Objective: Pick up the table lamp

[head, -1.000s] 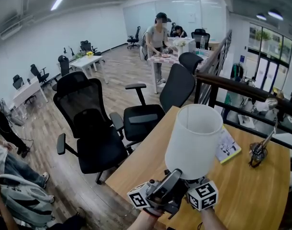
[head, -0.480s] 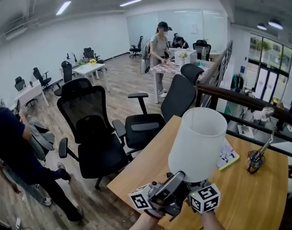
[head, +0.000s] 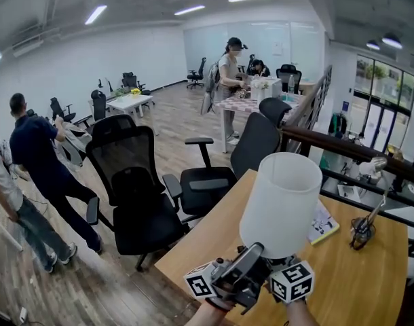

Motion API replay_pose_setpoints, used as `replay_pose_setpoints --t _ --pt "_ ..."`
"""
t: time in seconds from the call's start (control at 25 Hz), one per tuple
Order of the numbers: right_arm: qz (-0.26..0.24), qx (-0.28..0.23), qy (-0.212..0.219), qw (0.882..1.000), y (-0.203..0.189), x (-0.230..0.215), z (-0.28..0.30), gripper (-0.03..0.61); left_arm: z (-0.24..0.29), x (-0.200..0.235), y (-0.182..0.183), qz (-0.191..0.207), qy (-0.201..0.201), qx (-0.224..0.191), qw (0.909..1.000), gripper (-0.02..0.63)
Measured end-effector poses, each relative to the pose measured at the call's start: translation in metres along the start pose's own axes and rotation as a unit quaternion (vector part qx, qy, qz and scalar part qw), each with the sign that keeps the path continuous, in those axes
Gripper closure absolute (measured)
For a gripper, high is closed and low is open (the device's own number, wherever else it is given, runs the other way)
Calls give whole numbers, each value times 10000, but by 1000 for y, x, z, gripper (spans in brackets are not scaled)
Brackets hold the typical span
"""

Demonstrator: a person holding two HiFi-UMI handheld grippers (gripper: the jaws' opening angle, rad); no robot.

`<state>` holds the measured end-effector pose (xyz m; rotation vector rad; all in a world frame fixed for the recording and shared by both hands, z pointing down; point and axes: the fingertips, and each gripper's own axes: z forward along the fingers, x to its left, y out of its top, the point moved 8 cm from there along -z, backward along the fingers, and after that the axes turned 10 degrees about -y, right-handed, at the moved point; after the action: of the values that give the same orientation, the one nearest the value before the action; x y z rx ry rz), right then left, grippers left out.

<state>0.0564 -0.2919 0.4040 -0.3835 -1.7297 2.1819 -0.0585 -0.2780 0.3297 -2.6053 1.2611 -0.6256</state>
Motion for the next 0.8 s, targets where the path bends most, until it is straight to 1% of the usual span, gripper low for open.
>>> replay_pose_setpoints --t 0.8 --pt "-2 -297 39 9996 22 14 -8 462 17 -22 8 214 -107 207 9995 561"
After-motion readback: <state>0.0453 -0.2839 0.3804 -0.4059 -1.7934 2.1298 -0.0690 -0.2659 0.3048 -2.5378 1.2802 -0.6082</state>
